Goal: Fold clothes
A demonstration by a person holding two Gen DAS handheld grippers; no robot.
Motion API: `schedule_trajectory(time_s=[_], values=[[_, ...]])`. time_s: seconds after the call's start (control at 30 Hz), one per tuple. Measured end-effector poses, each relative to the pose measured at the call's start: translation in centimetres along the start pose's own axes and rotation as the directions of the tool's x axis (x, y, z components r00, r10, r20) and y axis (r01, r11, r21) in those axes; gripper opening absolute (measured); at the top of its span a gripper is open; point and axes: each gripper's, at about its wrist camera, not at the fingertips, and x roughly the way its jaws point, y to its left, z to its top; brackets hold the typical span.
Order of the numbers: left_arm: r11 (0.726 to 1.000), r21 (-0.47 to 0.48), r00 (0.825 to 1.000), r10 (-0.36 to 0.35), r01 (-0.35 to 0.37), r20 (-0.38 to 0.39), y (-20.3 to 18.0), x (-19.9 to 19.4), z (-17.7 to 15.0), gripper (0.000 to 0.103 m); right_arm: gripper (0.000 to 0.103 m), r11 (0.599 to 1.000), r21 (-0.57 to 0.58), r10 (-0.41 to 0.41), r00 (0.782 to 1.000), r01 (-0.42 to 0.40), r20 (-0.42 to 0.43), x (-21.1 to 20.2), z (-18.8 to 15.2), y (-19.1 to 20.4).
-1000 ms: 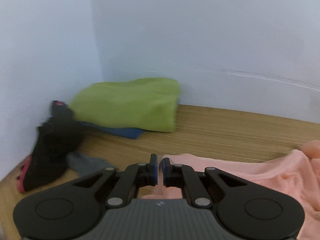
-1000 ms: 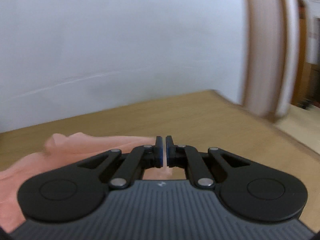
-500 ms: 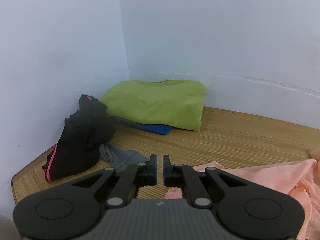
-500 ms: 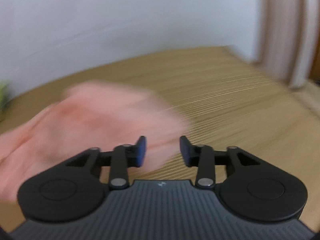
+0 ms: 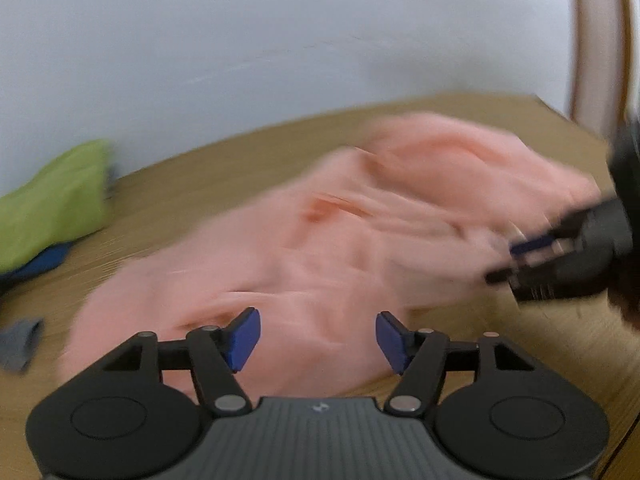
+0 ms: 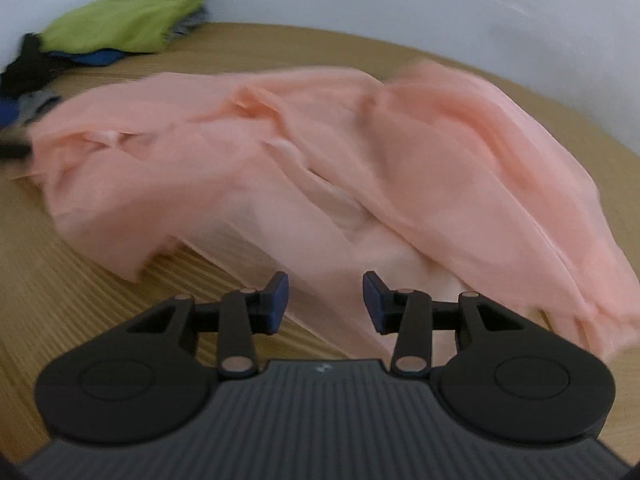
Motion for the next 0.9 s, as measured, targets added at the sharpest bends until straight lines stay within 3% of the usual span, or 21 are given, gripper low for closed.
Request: schedule_trajectory(time_s=[0.1,0.23,0.3,0.33,0.37,0.4,0.43,0.47,0.5,0.53,0.57,0.63,0.73,0.8,0.9], values=[[0.998,0.067,0.999,0.021,-0.018,-0.042,-2.5,2.7,-0.2,0.072,0.047,0.998,0.052,-0.040,0.999,0.041,-0.011,-0.7,-1.0,-1.6],[0.999,0.041,0.992,0.015,-0.010,-0.127,-2.2,5.6,-0.6,0.073,0.081,0.992,0.099,-0.075,0.997,0.073,0.007,0.8,-1.6,-2.0],[1.000,0.011,0.993,-0.004,0.005,-0.115,-1.4,6.2,-0.7,0.071,0.087,0.987,0.140,-0.081,0.997,0.078,0.016,1.3,-1.9,-2.3],[1.000,-0.007,0.993,-0.023,0.023,-0.113,-1.0,6.5,-0.7,0.053,0.087,0.985,0.155,-0.075,0.997,0.070,0.026,1.5,-1.9,-2.3],[0.999,-0.037,0.992,-0.041,0.037,-0.120,-0.5,6.6,-0.5,0.015,0.087,0.984,0.169,-0.069,0.997,0.062,0.037,1.6,-2.0,-2.4],[0.997,-0.067,0.990,-0.057,0.049,-0.126,0.0,6.8,-0.3,0.001,0.086,0.984,0.169,-0.071,0.996,0.062,0.047,1.7,-2.0,-2.4],[0.994,-0.098,0.989,-0.053,0.040,-0.137,0.7,7.3,-0.2,0.002,0.079,0.985,0.167,-0.064,0.996,0.054,0.056,1.5,-1.9,-2.2],[0.991,-0.128,0.991,-0.043,0.026,-0.125,1.5,6.7,-0.2,0.002,0.053,0.986,0.164,-0.052,0.996,0.041,0.066,1.3,-1.8,-2.0],[0.990,-0.140,0.994,-0.027,0.012,-0.104,2.2,5.8,0.0,0.002,0.038,0.987,0.157,-0.046,0.997,0.035,0.065,1.2,-1.6,-1.8],[0.989,-0.151,0.997,0.000,-0.011,-0.075,3.1,4.3,0.1,0.002,0.009,0.989,0.147,-0.039,0.998,0.031,0.049,1.0,-1.3,-1.4],[0.986,-0.165,0.999,0.025,-0.033,-0.048,4.0,2.6,0.1,0.002,0.003,0.990,0.137,-0.037,0.999,0.032,0.031,0.8,-1.2,-1.1],[0.974,-0.211,0.997,0.076,-0.076,-0.009,6.1,-1.0,0.0,0.002,0.003,0.993,0.119,0.017,1.000,-0.018,0.015,-0.1,-1.4,-0.4],[0.936,-0.302,0.981,0.194,-0.181,0.013,9.5,-6.6,-0.9,0.002,0.003,0.976,0.100,0.191,0.982,-0.191,0.009,-2.8,-2.2,0.9],[0.891,-0.348,0.951,0.310,-0.291,-0.002,11.4,-9.8,-2.2,0.002,0.003,0.946,0.081,0.316,0.949,-0.315,0.003,-4.8,-2.9,2.1],[0.804,-0.411,0.893,0.447,-0.430,-0.061,13.6,-14.0,-4.5,0.002,0.003,0.854,0.047,0.519,0.855,-0.517,-0.023,-8.3,-4.9,4.5]])
